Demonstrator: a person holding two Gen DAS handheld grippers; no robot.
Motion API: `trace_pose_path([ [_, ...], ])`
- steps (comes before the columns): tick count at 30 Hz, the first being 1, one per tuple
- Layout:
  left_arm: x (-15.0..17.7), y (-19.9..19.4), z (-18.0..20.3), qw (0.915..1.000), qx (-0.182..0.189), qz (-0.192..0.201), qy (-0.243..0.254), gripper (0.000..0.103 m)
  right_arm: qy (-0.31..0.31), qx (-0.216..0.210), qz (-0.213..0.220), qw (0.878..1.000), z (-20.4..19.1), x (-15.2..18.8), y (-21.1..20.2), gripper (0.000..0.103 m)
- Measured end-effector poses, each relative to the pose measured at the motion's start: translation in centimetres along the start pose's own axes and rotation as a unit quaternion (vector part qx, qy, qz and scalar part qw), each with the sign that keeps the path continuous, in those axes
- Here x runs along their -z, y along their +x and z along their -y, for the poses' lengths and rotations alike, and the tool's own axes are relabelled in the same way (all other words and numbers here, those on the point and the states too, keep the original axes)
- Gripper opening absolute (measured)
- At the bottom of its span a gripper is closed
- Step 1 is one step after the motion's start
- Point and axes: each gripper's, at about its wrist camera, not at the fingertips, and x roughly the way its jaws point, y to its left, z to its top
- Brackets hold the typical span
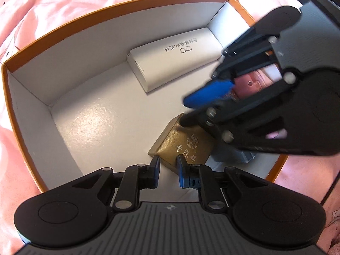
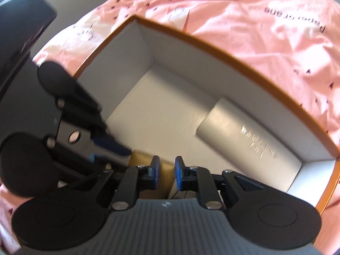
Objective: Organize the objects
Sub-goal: 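Push the kraft-paper box against the grey box with the right gripper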
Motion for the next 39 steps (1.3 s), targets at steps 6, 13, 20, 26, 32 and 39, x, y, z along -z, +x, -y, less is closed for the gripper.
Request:
trace_pose_path([
  [6,-0.5,0.2,0.3,0.9995,-0.005,0.005,0.032,0.026,0.020,-0.005,-0.023,1.000,0.6,-0.3,1.8,0.012],
  [13,-0.4,0.8,0.1,0.9995,0.015,-0.007,0.028,0.026,-0.004,-0.012,-0.055,0.998,0.1,0.0,2.3,0.011],
  [20,0.3,1.3,0.4,0.9993,0.031,-0.011,0.020,0.026,-0.006,-0.025,-0.089,0.996,-0.7,0.5,2.2,0.012],
  [26,0.5,1.6,0.0,0.9990,0.043,-0.008,-0.008,0.026,-0.011,0.008,-0.066,0.998,-0.9,0.6,1.5,0.013],
  [32,0.7,2.0,-0.3,0.9985,0.048,-0.012,-0.024,0.026,0.000,0.024,-0.050,0.998,-0.6,0.6,0.6,0.013],
  [39,0.8,2.4,-1.3,0.9957,0.061,-0.012,-0.070,0.028,0.020,0.048,-0.010,0.999,-0.8,1.1,-1.8,0.014],
])
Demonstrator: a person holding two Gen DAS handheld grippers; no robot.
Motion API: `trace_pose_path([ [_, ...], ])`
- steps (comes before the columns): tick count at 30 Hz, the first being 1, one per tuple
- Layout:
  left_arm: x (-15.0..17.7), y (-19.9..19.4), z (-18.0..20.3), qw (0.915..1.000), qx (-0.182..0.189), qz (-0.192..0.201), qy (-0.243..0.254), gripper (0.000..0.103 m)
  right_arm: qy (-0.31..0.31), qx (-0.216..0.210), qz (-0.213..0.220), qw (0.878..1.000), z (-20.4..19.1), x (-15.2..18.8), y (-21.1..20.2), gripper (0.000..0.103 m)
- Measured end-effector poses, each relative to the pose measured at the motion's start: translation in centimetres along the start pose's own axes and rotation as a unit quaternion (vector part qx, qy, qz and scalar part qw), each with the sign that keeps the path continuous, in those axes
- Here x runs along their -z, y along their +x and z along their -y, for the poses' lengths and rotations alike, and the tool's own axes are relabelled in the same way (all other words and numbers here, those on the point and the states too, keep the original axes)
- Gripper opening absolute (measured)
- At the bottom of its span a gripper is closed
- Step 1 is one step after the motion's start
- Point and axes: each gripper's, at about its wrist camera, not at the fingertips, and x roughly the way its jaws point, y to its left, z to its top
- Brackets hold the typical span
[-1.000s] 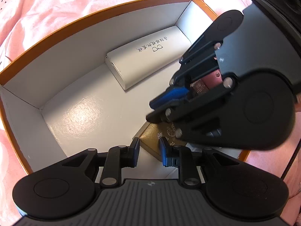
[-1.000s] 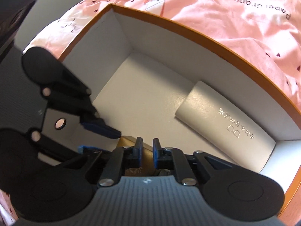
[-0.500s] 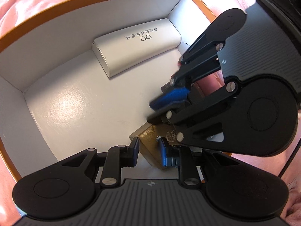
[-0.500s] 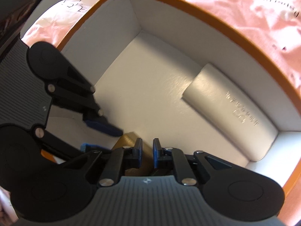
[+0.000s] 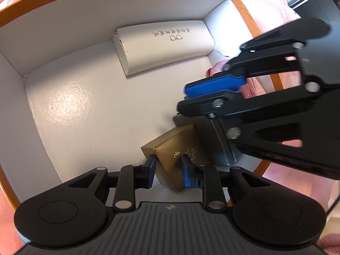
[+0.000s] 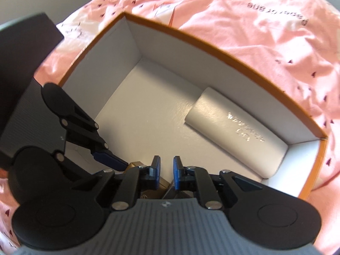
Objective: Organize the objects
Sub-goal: 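Push the kraft-paper box against the grey box with the right gripper, then grasp the yellow tape measure with the right gripper while the left grasps the crocheted orange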
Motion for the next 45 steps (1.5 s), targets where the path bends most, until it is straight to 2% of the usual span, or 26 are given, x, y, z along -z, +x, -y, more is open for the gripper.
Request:
trace_pose_path([
  [2,0.3,-0.6,0.6,0.9993,-0.032,0.018,0.011,0.028,0.010,0.004,0.019,1.000,0.0,0.4,-1.1,0.016],
  [3,0.5,-1.0,0.9,0.9984,-0.046,0.028,0.016,0.028,0.016,0.005,0.030,0.999,-0.2,1.1,-1.8,0.023],
  [5,1.1,-2.3,1.6,0.9969,-0.055,0.052,0.021,0.033,0.027,0.008,0.057,0.998,-0.4,1.9,-3.2,0.029],
  [7,2.0,-4.0,2.3,0.9950,-0.057,0.079,0.022,0.036,0.031,0.012,0.077,0.996,-1.8,2.0,-3.6,0.029],
  [9,3.0,-5.8,3.1,0.9913,-0.071,0.107,0.029,0.040,0.031,0.019,0.102,0.994,-1.3,2.5,-4.8,0.029],
  [10,3.4,-6.9,3.4,0.9883,-0.083,0.123,0.034,0.042,0.030,0.021,0.118,0.992,-2.5,2.9,-5.4,0.030],
  [13,5.9,-9.2,4.8,0.9799,-0.112,0.161,0.035,0.044,0.028,0.018,0.164,0.986,-3.1,4.5,-6.1,0.042],
  [14,6.9,-9.9,5.1,0.9782,-0.114,0.170,0.032,0.044,0.031,0.015,0.182,0.983,-3.1,5.4,-6.9,0.046],
  [15,7.8,-10.7,7.1,0.9772,-0.114,0.177,0.027,0.045,0.032,0.013,0.197,0.980,-3.7,6.3,-7.9,0.046],
  [16,8.6,-11.1,7.2,0.9769,-0.112,0.180,0.022,0.045,0.034,0.012,0.209,0.977,-4.1,7.1,-8.3,0.046],
  [17,7.5,-11.8,7.7,0.9765,-0.109,0.185,0.016,0.046,0.032,0.005,0.219,0.975,-4.9,8.0,-8.4,0.046],
  [19,8.9,-11.2,7.2,0.9747,-0.111,0.194,0.003,0.050,0.044,-0.002,0.231,0.972,-5.9,9.9,-8.3,0.046],
  [21,12.0,-14.0,7.5,0.9724,-0.124,0.197,-0.015,0.051,0.060,-0.021,0.228,0.972,-6.2,11.6,-8.2,0.046],
  [24,14.2,-12.7,6.6,0.9699,-0.143,0.192,-0.044,0.052,0.113,-0.066,0.207,0.970,-5.9,13.5,-5.7,0.046],
  [27,16.1,-12.0,5.7,0.9695,-0.140,0.191,-0.063,0.054,0.178,-0.089,0.178,0.964,-4.9,14.3,-2.5,0.046],
  [29,16.7,-11.2,5.1,0.9689,-0.146,0.187,-0.070,0.059,0.216,-0.101,0.162,0.958,-4.2,14.5,-0.4,0.047],
  [33,16.9,-9.2,3.9,0.9690,-0.155,0.174,-0.082,0.062,0.259,-0.118,0.133,0.950,-3.2,13.9,2.8,0.059],
  [38,16.5,-7.9,2.8,0.9707,-0.149,0.166,-0.090,0.068,0.283,-0.127,0.111,0.944,-2.6,13.3,5.4,0.060],
  [45,16.1,-7.1,1.6,0.9735,-0.141,0.147,-0.104,0.067,0.302,-0.150,0.089,0.937,-2.3,13.3,7.9,0.060],
])
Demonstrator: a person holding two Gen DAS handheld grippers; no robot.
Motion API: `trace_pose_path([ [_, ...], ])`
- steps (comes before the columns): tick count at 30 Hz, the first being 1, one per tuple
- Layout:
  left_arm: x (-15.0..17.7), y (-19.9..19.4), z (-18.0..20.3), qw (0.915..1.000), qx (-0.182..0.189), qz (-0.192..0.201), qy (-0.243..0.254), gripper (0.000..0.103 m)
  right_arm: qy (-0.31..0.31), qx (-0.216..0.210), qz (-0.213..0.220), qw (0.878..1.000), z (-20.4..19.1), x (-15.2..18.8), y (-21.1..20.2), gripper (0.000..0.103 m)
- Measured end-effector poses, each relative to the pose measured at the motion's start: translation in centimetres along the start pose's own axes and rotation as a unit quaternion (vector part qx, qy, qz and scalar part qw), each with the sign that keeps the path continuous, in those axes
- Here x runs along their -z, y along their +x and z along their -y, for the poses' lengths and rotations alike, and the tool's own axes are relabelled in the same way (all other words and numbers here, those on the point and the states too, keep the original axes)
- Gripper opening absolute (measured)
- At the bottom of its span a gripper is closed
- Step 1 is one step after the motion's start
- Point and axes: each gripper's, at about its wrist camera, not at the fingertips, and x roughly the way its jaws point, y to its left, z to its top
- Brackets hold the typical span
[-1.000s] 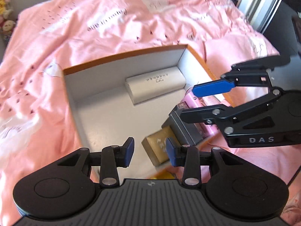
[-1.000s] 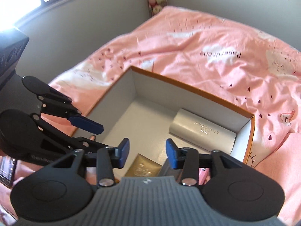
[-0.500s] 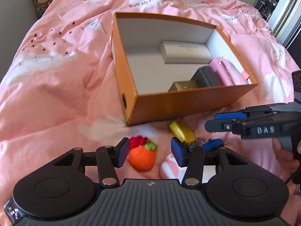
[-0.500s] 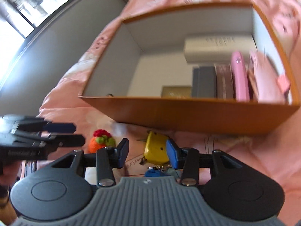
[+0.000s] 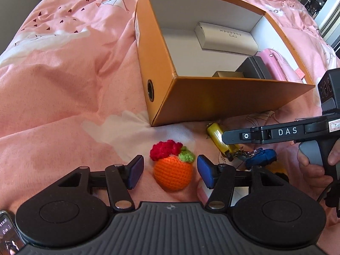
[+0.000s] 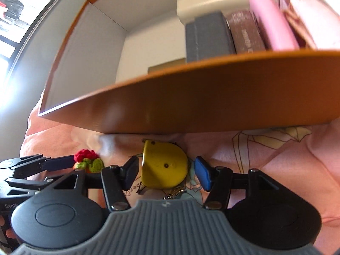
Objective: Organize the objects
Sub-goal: 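Grasp the yellow tape measure with the right gripper while the left grasps the crocheted orange, then lower the yellow tape measure into the box with the right gripper while the left carries the crocheted orange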
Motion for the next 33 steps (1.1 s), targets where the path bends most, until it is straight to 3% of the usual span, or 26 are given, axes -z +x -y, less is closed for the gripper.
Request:
trace_pose_path([
  [5,0.0,0.6,-0.1,0.9999,0.005,-0.014,-0.008,0.066,0.007,-0.012,-0.013,1.000,0.4,0.2,1.0,0.058],
  [7,0.0,0.9,0.0,0.9997,0.006,-0.020,-0.012,0.060,0.006,-0.013,-0.015,1.000,0.4,0.3,1.2,0.053],
  [11,0.1,1.3,0.1,0.9993,0.018,-0.024,-0.022,0.048,0.005,-0.016,-0.014,1.000,0.5,0.5,1.3,0.052],
  [15,0.3,1.2,0.2,0.9993,0.016,-0.022,-0.025,0.047,-0.007,-0.008,-0.012,1.000,0.0,0.7,1.0,0.052],
  [22,0.5,-1.0,0.3,0.9986,0.030,0.011,-0.043,0.047,-0.033,0.001,0.014,0.999,-1.2,1.4,-2.2,0.052],
  [33,-1.3,-6.3,3.3,0.9939,0.071,0.085,-0.001,0.047,-0.137,0.002,0.067,0.988,-5.9,1.5,-10.4,0.052],
])
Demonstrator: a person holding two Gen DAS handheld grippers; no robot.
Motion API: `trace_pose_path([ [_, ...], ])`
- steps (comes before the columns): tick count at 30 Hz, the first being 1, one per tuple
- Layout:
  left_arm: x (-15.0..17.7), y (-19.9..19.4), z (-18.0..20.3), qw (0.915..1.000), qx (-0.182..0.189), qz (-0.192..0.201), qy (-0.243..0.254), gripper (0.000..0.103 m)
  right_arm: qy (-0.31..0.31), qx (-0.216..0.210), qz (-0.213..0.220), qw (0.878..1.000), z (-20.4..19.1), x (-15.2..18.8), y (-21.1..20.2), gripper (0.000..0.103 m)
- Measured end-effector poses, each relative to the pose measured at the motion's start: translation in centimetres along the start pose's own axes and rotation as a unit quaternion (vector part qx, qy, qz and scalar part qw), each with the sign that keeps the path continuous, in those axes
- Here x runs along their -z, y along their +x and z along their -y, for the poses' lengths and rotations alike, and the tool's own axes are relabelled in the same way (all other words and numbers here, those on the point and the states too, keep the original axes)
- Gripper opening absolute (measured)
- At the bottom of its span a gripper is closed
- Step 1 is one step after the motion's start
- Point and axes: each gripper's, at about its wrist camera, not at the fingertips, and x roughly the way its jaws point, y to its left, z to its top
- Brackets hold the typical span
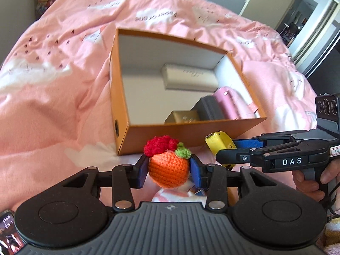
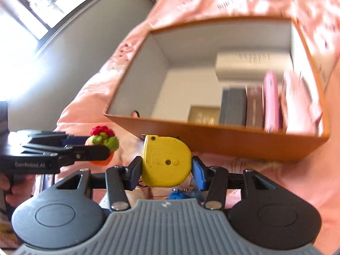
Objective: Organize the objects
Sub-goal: 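Lower the yellow tape measure into the box with the right gripper while the left carries the crocheted orange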
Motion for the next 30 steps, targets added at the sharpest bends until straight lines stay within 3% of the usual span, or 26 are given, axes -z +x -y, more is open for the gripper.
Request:
trace_pose_path([
  [5,-2.3,-0.9,1.3,0.9992,-0.002,0.025,0.032,0.047,-0.053,0.021,0.008,0.998,-0.9,-2.9,-1.8,0.052],
  [11,-5.9,0.1,1.9,0.9953,-0.025,0.029,0.089,0.047,-0.107,0.050,0.005,0.993,-1.8,-5.7,-0.7,0.052],
  [17,-8.6,1.8,0.6,0.9938,-0.043,0.016,0.101,0.047,-0.088,0.051,-0.039,0.994,-1.2,-9.0,4.9,0.052],
  [23,-9.3,3.7,-0.4,0.9924,-0.048,0.005,0.113,0.047,-0.108,0.057,-0.096,0.988,-1.8,-9.3,10.2,0.052],
  [30,-9.8,5.2,-1.7,0.9928,-0.044,0.001,0.111,0.047,-0.131,0.057,-0.141,0.980,-1.9,-9.9,13.6,0.052],
])
